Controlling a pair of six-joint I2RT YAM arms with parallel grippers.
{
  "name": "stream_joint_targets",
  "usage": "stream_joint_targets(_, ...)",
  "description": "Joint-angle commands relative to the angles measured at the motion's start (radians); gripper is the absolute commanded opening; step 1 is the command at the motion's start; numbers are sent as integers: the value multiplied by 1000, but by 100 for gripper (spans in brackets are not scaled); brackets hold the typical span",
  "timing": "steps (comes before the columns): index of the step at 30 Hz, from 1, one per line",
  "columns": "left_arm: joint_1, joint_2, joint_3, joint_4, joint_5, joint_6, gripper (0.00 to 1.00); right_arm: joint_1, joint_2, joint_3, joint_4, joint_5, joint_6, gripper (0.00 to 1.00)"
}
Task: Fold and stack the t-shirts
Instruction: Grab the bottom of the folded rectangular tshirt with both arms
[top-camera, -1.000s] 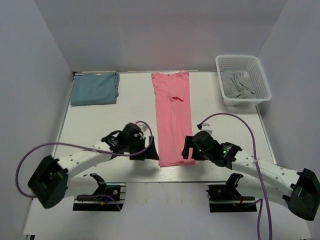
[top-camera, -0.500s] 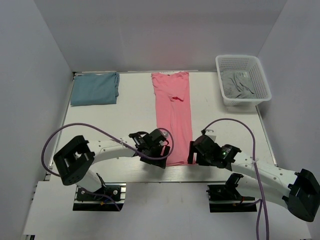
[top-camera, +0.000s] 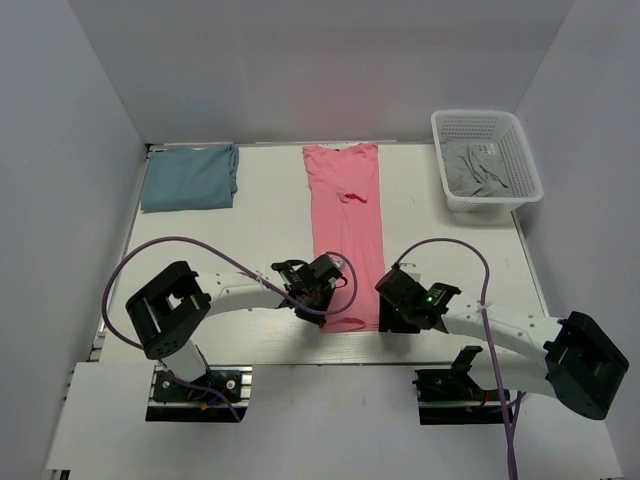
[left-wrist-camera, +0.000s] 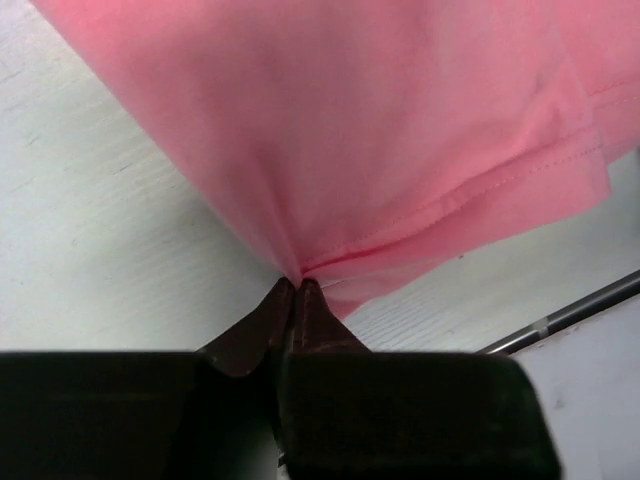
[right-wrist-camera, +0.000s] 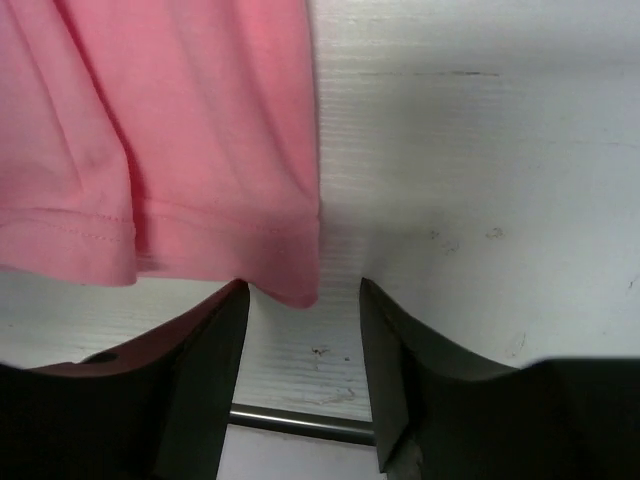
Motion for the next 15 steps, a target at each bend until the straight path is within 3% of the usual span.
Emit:
stream_joint_targets(1,-5,10,-16,13,-7,16,10,-1,31,14,46,-13,5,53)
stream_joint_targets(3,-5,10,-26,27,7,16,0,-1,35,16,55,-21,4,37)
stream_joint_targets(10,-5,-11,-8,-2,8,16,0,0,31,11,102,-30,-13,0)
stream_joint_targets(15,-5,-45,-8,-74,8,-4,0,3,6,-1,98,-60,-27,0)
